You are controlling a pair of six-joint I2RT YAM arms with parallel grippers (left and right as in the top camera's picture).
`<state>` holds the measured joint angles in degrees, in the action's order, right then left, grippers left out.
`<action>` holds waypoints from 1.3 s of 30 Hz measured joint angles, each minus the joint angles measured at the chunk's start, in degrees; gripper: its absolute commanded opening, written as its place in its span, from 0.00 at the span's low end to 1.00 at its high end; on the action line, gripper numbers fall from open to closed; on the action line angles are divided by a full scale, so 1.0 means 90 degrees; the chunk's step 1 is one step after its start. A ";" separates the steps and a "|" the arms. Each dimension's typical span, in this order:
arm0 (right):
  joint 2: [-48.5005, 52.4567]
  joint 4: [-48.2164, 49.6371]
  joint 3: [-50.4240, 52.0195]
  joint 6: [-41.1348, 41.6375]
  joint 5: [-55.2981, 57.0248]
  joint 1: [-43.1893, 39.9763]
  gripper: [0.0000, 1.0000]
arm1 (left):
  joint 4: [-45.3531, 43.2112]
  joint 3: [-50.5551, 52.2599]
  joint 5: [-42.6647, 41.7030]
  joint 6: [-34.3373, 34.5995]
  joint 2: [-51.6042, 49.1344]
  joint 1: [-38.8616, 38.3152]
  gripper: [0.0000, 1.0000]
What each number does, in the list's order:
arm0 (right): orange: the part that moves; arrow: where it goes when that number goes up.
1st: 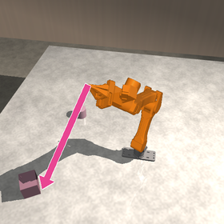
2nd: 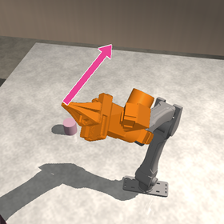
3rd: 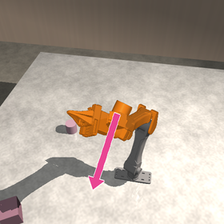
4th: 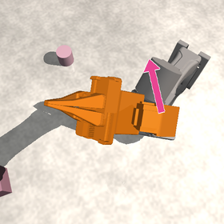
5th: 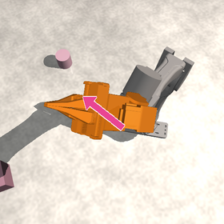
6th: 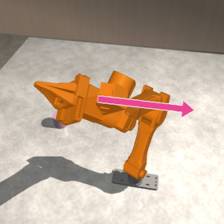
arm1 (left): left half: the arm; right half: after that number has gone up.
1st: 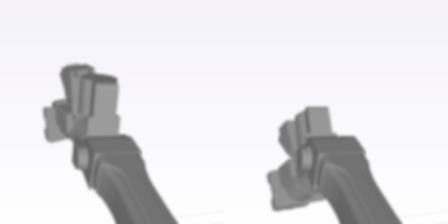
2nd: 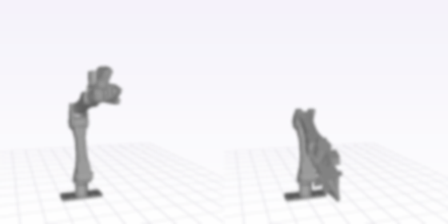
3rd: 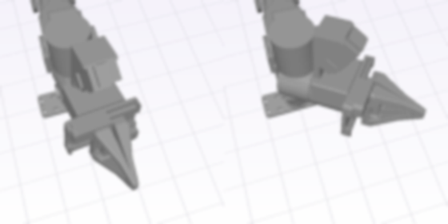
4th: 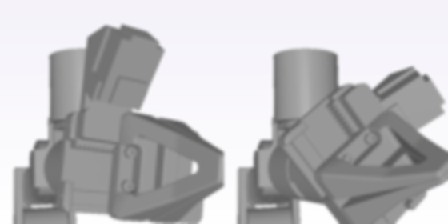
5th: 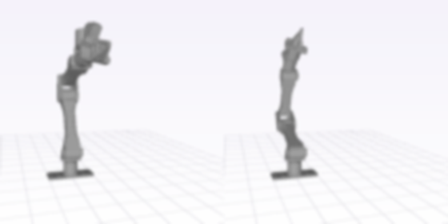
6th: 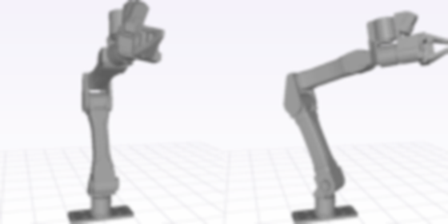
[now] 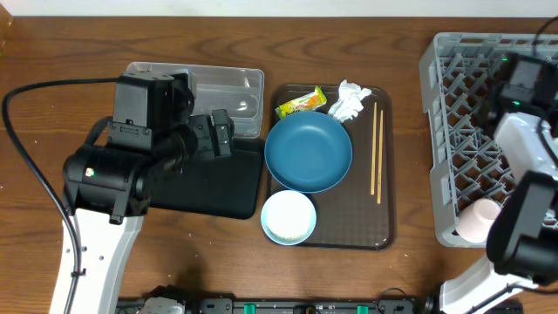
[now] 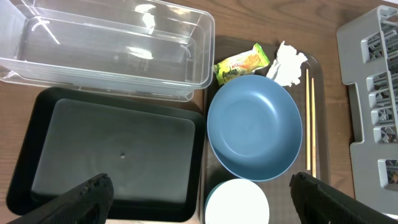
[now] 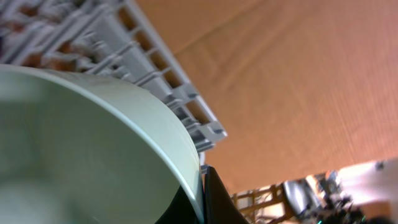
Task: Sort waste into correct bins and load items into the dishwasher rack
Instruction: 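Grasp the blue plate rim with the right gripper and lift it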
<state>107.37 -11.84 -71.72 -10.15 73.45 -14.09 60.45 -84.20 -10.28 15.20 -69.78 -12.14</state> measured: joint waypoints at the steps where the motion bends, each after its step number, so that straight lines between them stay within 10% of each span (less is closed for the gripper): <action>1: 0.0121 0.0063 0.0000 -0.0058 0.0058 0.0073 0.01 | 0.0002 0.0000 -0.0002 0.0000 0.0000 0.0000 0.93; 6: 0.0355 0.0238 -0.0029 -0.0221 0.0415 0.0410 0.10 | 0.0000 0.0000 -0.0002 0.0000 0.0000 0.0000 0.93; 11: 0.0503 0.0250 -0.0034 -0.0359 0.0219 0.0848 0.73 | 0.0000 0.0000 0.0000 0.0000 0.0000 0.0000 0.93; 13: 0.0529 0.0219 -0.0032 -0.0418 0.0061 0.1010 0.80 | 0.0002 0.0000 0.0000 0.0000 0.0000 0.0000 0.93; 26: -0.1122 -0.1851 -0.0015 -0.0447 -0.3519 0.2171 0.78 | -0.0002 0.0000 -0.0002 -0.0002 0.0000 0.0000 0.94; 39: -0.2013 -0.3997 -0.0056 0.3060 -0.8517 0.3592 0.65 | 0.0002 0.0000 0.0000 0.0000 0.0000 0.0000 0.94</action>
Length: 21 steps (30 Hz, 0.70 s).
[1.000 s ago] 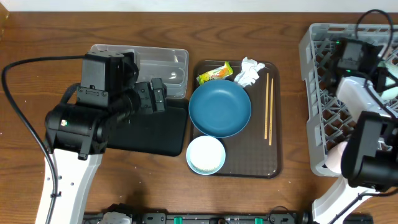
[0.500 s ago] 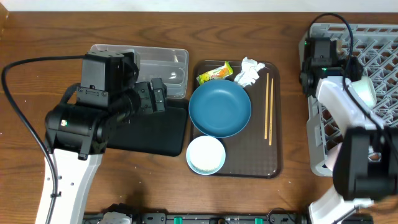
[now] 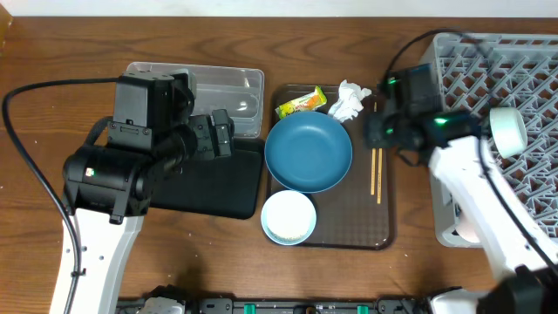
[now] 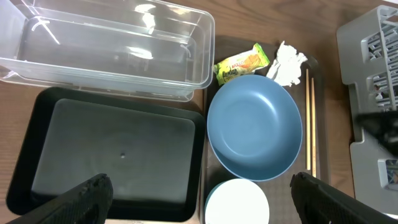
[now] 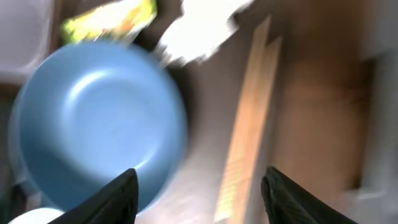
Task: Sort waste into correct bins and load items into the dishwasher rack
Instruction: 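Grasp the blue plate rim with the right gripper and lift it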
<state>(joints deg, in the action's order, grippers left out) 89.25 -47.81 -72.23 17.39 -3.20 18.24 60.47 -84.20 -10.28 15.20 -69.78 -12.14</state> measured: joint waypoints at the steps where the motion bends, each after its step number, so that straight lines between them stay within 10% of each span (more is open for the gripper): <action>1: 0.0168 -0.0075 0.0002 0.0255 -0.0005 0.0124 0.66 | -0.0002 0.0000 -0.0002 0.0000 0.0000 0.0000 0.94; 6: 0.1018 0.0097 0.0053 0.1030 -0.0005 0.0376 0.59 | -0.0002 0.0000 0.0000 0.0000 0.0000 0.0000 0.94; 11: 0.1630 0.0211 0.0068 0.1576 0.0015 0.0367 0.33 | 0.0000 0.0000 -0.0002 0.0000 0.0000 0.0000 0.94; 21: 0.1885 0.0342 0.0085 0.2186 0.0015 0.0126 0.33 | -0.0002 0.0000 0.0000 0.0000 0.0000 0.0000 0.94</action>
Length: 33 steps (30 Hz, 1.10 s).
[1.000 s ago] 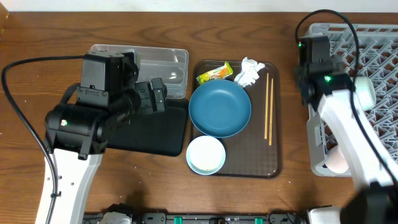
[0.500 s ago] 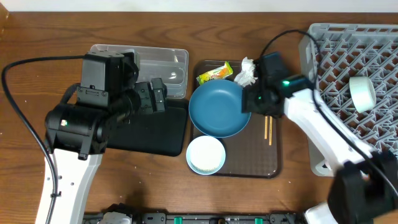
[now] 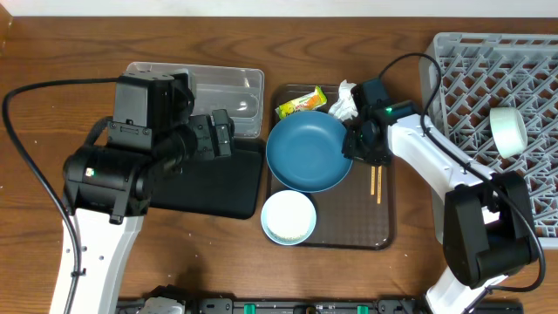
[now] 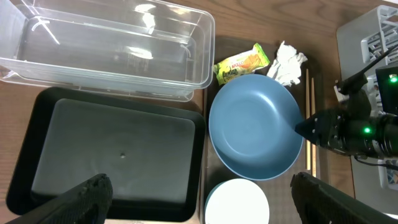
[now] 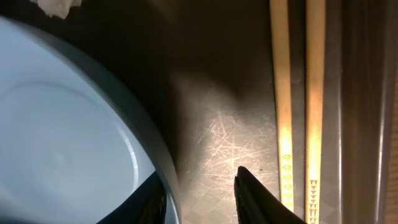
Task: Sort waste into correct bins and load items into the dishwasher rack
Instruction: 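Grasp the blue plate rim with the right gripper and lift it, then place the blue plate upright in the dish rack with the right gripper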
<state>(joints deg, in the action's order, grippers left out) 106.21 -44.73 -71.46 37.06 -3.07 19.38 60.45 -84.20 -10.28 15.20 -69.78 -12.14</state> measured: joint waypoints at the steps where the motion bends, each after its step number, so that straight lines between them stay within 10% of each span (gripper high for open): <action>1: 0.0002 0.0002 0.0000 0.0032 -0.0007 -0.0002 0.31 | 0.0000 0.0000 0.0000 0.0000 0.0000 0.0000 0.94; 8: 0.0180 0.0240 0.0202 0.0357 -0.0066 0.0029 0.01 | 0.0000 0.0000 0.0000 0.0000 0.0000 0.0000 0.94; 22: -0.1156 0.0175 0.0223 -0.0221 0.0041 -0.0685 0.01 | 0.0002 0.0000 0.0000 0.0000 0.0000 0.0000 0.94; 33: -0.4490 0.0313 0.0146 -0.1795 0.5858 -0.1098 0.01 | 0.0002 0.0000 -0.0002 0.0000 0.0000 0.0000 0.94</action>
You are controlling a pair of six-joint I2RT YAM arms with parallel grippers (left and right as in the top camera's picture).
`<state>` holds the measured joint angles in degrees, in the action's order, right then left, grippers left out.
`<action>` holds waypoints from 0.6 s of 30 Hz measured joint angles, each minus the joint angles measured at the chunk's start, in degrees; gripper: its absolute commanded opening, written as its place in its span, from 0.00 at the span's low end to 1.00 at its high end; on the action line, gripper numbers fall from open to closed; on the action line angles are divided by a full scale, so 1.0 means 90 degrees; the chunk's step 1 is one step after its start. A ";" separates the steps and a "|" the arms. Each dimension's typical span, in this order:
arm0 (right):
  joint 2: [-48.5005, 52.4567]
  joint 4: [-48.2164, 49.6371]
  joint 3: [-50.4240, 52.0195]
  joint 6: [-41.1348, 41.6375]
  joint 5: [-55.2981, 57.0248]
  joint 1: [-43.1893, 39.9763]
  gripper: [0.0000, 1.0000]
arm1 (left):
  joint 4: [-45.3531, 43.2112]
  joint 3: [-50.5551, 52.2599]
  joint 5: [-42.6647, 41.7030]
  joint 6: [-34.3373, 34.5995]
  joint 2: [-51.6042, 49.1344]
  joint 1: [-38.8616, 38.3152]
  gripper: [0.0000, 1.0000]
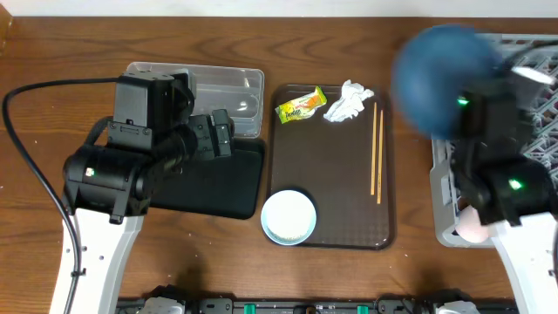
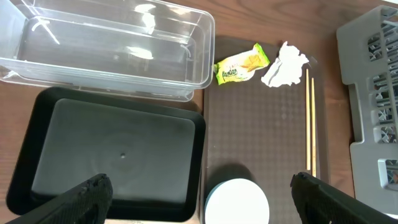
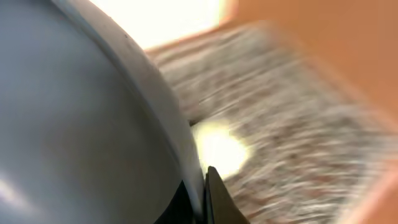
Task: Sort waste into correct bins and load items into the dishwasher rack
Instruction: 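Place the blue plate upright in the dish rack with the right gripper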
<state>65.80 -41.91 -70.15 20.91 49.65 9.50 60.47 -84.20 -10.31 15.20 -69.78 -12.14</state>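
Observation:
The blue bowl (image 1: pixel 440 74) hangs blurred in the air by the left edge of the grey dishwasher rack (image 1: pixel 534 51). My right gripper (image 3: pixel 202 199) is shut on its rim, and the bowl (image 3: pixel 74 124) fills the left of the right wrist view. On the brown tray (image 1: pixel 336 196) lie a yellow-green snack wrapper (image 1: pixel 301 105), a crumpled tissue (image 1: pixel 347 102) and a pair of chopsticks (image 1: pixel 377 148). A small white bowl (image 1: pixel 289 217) sits at the tray's front left corner. My left gripper (image 2: pixel 199 196) stands open above the black bin (image 2: pixel 112 155).
A clear plastic bin (image 1: pixel 218 87) stands behind the black bin (image 1: pixel 209 187), left of the tray. A pink cup (image 1: pixel 471 225) lies at the rack's near left corner. My right arm covers much of the rack in the overhead view.
The right gripper was at the blue bowl's rim on the tray. Now it is shut on the bowl, which is off the tray and up by the rack. The left arm has not moved.
The right gripper first held a pale cup at the rack. Then the cup lay in the rack and the gripper was open over the tray near the chopsticks. Then its jaws straddled the blue bowl's rim, and now the bowl is lifted by the rack.

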 measured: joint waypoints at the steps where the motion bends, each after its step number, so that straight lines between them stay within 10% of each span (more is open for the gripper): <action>1: -0.0039 0.0131 -0.0007 -0.0109 0.0542 -0.0131 0.01 | -0.0002 0.0000 0.0002 0.0000 0.0000 0.0000 0.94; 18: 0.1576 0.2866 0.0002 -0.2557 0.2579 -0.2786 0.01 | 0.0002 0.0000 0.0000 0.0000 0.0000 0.0000 0.94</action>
<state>79.99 -16.12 -70.13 -2.11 72.86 -15.57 60.49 -84.20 -10.31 15.20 -69.78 -12.14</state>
